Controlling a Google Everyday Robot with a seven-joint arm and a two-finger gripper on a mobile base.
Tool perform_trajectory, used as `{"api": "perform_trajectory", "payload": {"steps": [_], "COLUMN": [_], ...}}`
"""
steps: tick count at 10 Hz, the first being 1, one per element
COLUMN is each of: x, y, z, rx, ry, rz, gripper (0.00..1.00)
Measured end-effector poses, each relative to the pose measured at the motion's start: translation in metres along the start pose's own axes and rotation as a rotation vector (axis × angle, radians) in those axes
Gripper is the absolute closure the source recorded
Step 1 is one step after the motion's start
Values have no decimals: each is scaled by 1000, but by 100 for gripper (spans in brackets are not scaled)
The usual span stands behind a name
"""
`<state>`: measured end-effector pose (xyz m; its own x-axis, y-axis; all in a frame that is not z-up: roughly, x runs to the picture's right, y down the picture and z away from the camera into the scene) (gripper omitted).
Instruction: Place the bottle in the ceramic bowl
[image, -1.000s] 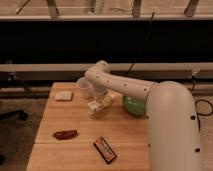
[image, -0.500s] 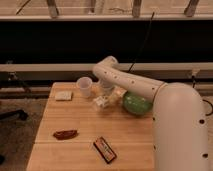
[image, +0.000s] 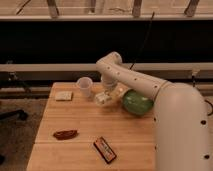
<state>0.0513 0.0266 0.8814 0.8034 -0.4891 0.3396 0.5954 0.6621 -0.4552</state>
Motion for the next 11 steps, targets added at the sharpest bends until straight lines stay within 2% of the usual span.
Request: {"api": "perform_trajectory", "payload": {"steps": [2, 5, 7, 8, 11], "x": [18, 30, 58, 65, 72], "y": [5, 8, 28, 33, 37], "z": [-6, -14, -18, -21, -21], "rx": [5, 12, 11, 10, 13], "ry": [2, -2, 8, 6, -2], "rz": [29, 73, 116, 133, 160], "gripper": [94, 94, 94, 94, 94]}}
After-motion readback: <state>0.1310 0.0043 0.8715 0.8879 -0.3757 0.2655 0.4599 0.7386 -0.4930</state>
